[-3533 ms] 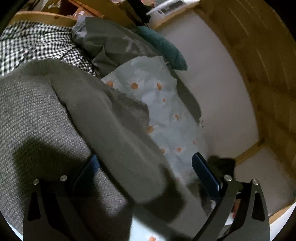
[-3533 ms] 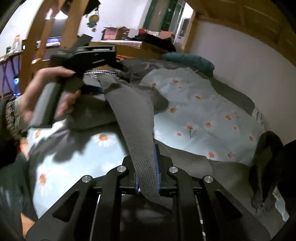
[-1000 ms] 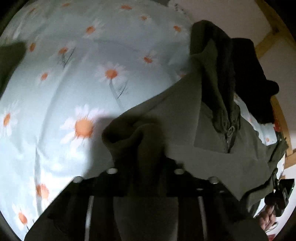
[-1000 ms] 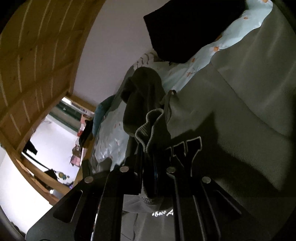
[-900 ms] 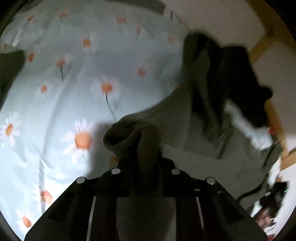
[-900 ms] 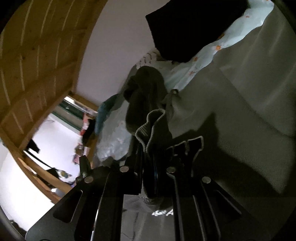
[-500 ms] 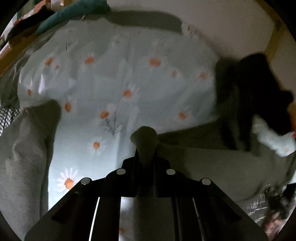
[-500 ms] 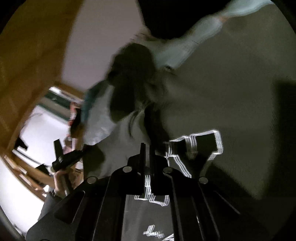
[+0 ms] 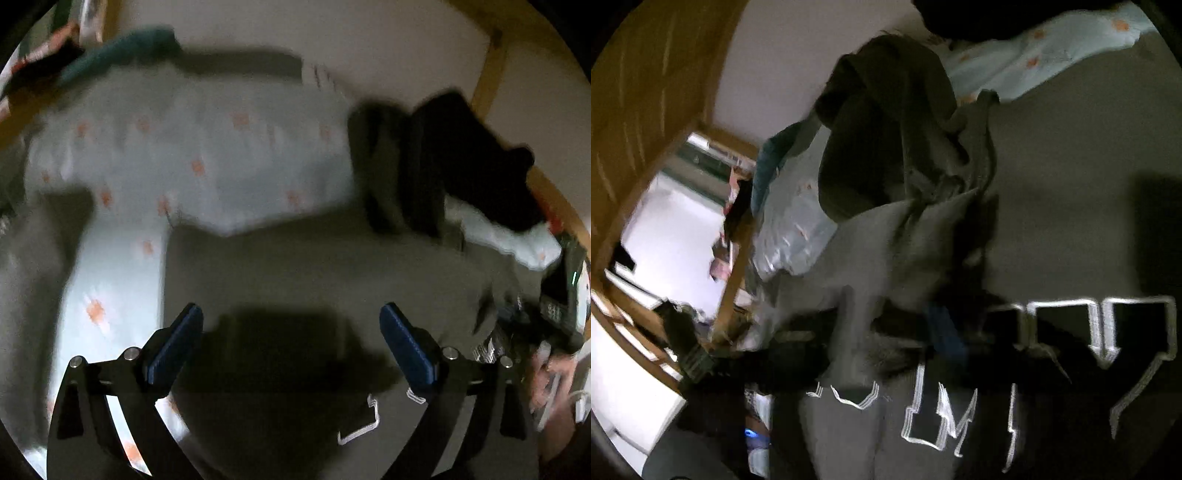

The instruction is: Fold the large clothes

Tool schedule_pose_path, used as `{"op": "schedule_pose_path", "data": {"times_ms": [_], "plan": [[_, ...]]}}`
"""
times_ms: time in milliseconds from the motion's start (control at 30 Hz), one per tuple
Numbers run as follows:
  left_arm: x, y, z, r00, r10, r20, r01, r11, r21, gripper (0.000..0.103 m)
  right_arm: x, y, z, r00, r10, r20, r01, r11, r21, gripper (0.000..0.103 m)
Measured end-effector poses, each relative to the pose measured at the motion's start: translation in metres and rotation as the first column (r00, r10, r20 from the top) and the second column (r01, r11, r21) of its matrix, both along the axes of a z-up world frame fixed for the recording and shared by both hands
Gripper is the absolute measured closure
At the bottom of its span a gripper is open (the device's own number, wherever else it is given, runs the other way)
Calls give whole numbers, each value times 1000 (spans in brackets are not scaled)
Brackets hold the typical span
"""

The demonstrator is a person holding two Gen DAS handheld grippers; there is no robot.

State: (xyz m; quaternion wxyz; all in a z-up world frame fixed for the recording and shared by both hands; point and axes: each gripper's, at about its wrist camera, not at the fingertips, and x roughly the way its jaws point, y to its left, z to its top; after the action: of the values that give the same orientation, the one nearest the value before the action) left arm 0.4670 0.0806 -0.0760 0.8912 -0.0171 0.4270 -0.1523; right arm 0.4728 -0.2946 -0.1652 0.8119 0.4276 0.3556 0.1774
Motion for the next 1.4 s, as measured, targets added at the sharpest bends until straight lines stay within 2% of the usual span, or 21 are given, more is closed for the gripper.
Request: {"op": "schedule_pose_path", "data": {"times_ms": [67,167,267,367,433,500,567,633,667,700,767,900,967,1033,1100,1133,1167,1233,1300,1367,1400], "plan": [[-2,1,-35,993,8,-117,-14,999,-51,18,-11,0,15,993,-33,110,27,998,51,90],[-17,1,-53,995,-9,-95,2,997,-77,18,-41,-22,39,962,-146,232,123,986,111,92],[-39,-15,-58,995,-75,-62,73,997,-25,18,-49,-44,24,972,-206,113,202,978,40,92],[-64,-41,-71,994,-104,21,99,978,184,17,-49,-49,-11,978,-204,-34,202,978,-45,90],[-73,-45,-69,996,-87,35,78,977,198,17,-50,-49,-25,978,-195,-76,193,981,-31,89],[-79,-35,-55,997,-74,22,73,995,73,17,-53,-50,-23,980,-189,-61,190,982,4,75],[-79,-21,-33,995,11,100,-13,1000,19,17,-50,-40,-12,992,-127,-17,127,992,23,36],[-65,-8,-8,981,108,164,-106,994,-17,12,-42,-23,1,996,-94,-2,94,995,-20,15],[-49,-1,1,972,158,175,-157,987,-18,11,-36,-15,5,996,-86,-14,85,994,-64,15],[-26,6,5,963,207,171,-209,978,-7,11,-32,-11,4,996,-85,-28,83,992,-93,19],[28,19,-6,952,284,112,-290,956,45,11,-30,-10,-2,991,-112,-70,99,981,-169,75],[107,50,-69,921,371,-123,-360,928,100,10,-46,-31,-16,967,-239,-83,229,966,-119,86],[111,61,-72,919,372,-132,-373,928,20,9,-64,-41,-14,947,-314,-65,299,938,-177,88],[109,59,-64,924,366,-112,-366,930,22,11,-82,-50,-7,927,-373,-31,357,906,-226,86],[91,52,-47,950,310,-43,-312,949,-41,11,-90,-45,11,930,-366,23,356,889,-287,66],[76,43,-36,961,277,7,-276,959,-68,11,-94,-37,23,937,-344,66,347,882,-319,25],[62,31,-29,967,251,46,-248,966,-75,10,-97,-23,36,941,-312,132,339,879,-336,3],[46,3,-29,980,187,71,-183,982,-54,9,-89,8,50,958,-238,160,285,847,-449,3],[46,-35,-50,993,113,40,-115,992,55,9,-71,46,54,975,-173,138,221,773,-594,3],[55,-56,-81,995,103,-18,-98,977,190,8,-48,74,41,988,-151,38,133,693,-709,3],[56,-59,-85,994,106,21,-108,971,211,7,-39,77,27,984,-172,-36,90,668,-739,3]]}}
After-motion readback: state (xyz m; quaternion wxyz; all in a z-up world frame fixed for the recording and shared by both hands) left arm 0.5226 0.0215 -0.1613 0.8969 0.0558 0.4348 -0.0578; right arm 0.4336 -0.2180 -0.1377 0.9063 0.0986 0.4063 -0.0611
